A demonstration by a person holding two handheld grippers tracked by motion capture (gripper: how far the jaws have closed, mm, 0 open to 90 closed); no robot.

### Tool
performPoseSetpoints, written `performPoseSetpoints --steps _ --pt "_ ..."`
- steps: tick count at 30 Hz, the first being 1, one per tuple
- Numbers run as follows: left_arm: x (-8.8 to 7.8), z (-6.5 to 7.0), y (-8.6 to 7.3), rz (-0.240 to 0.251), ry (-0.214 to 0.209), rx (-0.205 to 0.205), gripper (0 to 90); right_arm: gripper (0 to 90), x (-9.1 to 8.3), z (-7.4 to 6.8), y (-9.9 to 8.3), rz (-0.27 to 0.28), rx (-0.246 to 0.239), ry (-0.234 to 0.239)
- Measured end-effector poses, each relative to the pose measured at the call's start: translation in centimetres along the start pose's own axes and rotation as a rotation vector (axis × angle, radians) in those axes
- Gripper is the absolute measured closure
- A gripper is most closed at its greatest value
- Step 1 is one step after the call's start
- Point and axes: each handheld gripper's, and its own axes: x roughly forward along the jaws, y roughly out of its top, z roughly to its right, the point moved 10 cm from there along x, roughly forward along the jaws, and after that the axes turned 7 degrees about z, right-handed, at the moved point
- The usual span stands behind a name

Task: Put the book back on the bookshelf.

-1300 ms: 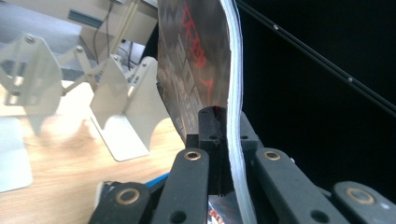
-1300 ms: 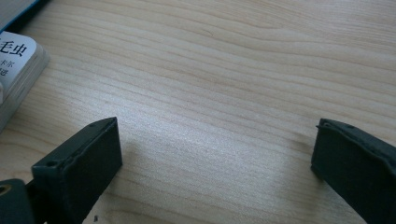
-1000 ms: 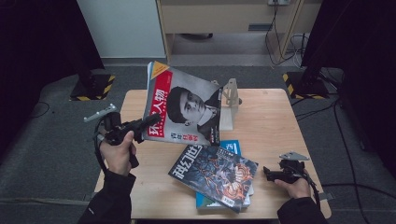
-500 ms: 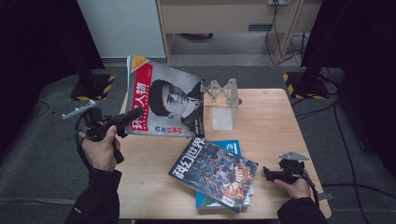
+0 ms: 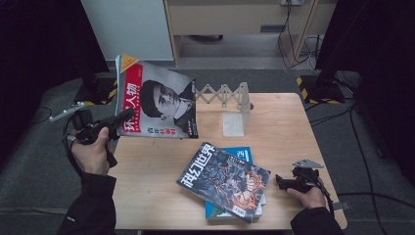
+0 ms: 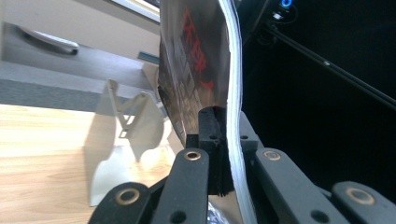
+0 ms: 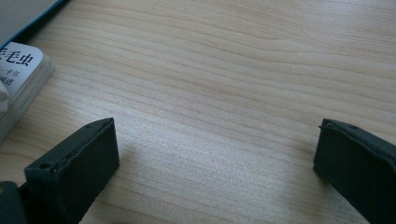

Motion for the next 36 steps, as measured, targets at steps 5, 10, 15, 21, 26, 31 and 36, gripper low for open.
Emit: performPoseSetpoints --steps 5,10,15,21,26,31,36 --pt "0.0 -1.1 0.4 0.003 0.031 0.001 86.0 0.3 0.0 0.0 0.0 -0.002 0.002 0.001" --pt "0.5 -2.7 0.6 -0.007 0.079 0.01 86.0 0.3 0.0 0.0 0.0 -0.002 0.002 0.001" --pt "1.2 -3.4 0.4 -0.023 0.114 0.026 86.0 0.3 0.0 0.0 0.0 -0.001 0.001 0.002" --pt "2.0 -3.7 -0.2 -0.053 0.149 0.045 86.0 0.3 0.0 0.0 0.0 -0.001 0.001 0.002" --pt "2.5 -3.9 -0.6 -0.08 0.169 0.069 86.1 0.3 0.0 0.0 0.0 -0.001 0.001 0.002" --pt "2.9 -4.1 -1.2 -0.112 0.197 0.091 86.0 0.3 0.0 0.0 0.0 -0.001 0.0 0.001" --pt "3.4 -4.1 -1.5 -0.137 0.223 0.114 86.1 0.3 0.0 0.0 0.0 -0.001 0.001 0.002"
